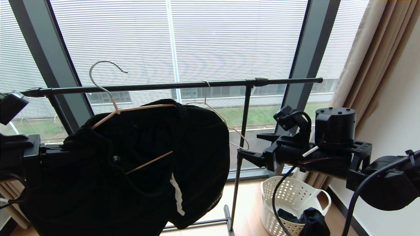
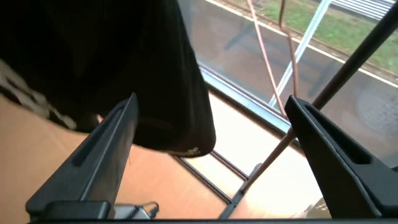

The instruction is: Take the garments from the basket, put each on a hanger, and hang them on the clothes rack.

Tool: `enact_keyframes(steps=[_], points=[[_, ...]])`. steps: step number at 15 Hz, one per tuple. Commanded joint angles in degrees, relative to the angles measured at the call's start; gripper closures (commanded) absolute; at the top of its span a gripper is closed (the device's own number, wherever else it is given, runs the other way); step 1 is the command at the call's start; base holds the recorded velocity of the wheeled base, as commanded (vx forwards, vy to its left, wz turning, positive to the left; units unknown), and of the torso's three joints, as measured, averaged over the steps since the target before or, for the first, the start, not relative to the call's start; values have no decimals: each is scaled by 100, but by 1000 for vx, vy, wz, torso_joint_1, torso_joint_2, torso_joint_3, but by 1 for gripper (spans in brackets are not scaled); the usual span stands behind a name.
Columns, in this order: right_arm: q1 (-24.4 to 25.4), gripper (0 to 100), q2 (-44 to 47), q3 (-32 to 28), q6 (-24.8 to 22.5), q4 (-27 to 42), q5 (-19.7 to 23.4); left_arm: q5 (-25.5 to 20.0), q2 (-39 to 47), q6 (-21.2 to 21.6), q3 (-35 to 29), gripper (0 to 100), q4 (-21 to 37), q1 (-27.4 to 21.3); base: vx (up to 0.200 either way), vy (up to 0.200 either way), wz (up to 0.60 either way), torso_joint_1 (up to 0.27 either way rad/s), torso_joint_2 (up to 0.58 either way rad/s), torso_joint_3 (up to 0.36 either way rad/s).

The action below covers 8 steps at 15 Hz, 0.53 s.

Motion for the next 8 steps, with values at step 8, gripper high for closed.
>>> enact_keyframes(steps=[8], points=[[715,0,68,-836,633,63,-1567,1549,743,-808,-805,100,-27,-735,0,0,0,0,0,0]])
